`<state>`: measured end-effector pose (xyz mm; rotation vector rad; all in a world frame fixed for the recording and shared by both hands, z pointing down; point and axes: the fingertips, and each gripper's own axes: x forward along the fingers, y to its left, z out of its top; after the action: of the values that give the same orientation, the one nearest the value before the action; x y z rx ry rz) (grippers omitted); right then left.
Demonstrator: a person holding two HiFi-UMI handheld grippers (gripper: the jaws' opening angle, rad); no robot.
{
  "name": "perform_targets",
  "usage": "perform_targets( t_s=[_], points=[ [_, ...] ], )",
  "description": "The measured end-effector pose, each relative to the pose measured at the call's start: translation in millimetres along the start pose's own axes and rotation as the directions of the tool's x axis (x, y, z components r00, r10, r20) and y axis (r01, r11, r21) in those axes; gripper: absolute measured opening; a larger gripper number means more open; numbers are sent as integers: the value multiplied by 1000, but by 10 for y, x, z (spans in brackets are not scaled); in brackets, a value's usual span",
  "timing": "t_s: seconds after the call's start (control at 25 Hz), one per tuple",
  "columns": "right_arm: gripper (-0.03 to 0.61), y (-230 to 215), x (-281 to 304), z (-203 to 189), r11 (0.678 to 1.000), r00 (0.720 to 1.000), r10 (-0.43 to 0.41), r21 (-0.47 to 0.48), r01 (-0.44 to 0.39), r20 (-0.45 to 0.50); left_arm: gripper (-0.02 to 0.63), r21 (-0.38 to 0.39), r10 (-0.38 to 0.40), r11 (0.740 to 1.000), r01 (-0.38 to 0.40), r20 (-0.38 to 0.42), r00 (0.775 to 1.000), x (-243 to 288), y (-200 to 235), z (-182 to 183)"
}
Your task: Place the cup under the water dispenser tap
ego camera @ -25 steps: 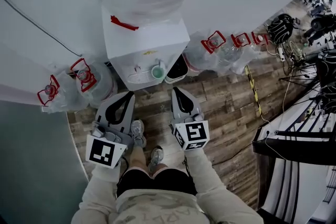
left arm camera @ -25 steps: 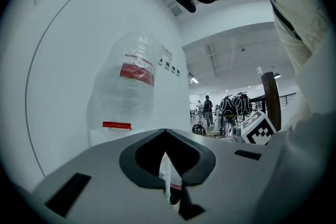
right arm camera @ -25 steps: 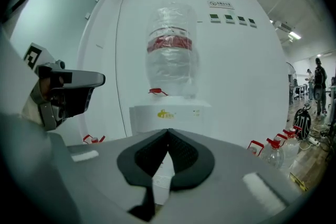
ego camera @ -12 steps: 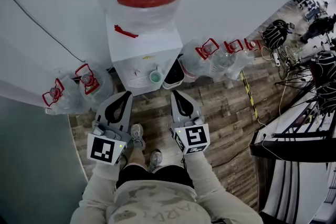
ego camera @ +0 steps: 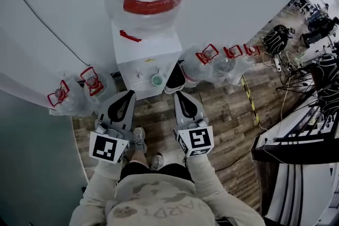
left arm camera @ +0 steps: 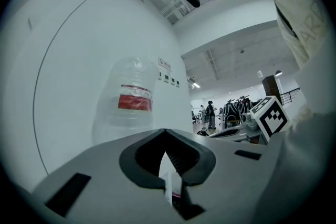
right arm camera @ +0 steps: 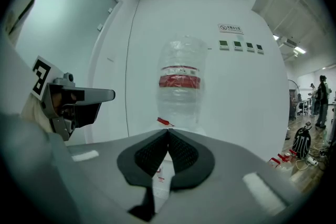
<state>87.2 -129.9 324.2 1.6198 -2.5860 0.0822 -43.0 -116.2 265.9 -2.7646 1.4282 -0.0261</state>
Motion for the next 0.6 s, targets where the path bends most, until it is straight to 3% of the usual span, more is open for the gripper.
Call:
perform_targets(
  t_s=[0.6],
  points=[
    [9, 84, -424, 464, 1000, 998, -3, -29, 5, 70, 5, 22, 8, 1000, -9, 57, 998, -200, -187, 389]
  ],
)
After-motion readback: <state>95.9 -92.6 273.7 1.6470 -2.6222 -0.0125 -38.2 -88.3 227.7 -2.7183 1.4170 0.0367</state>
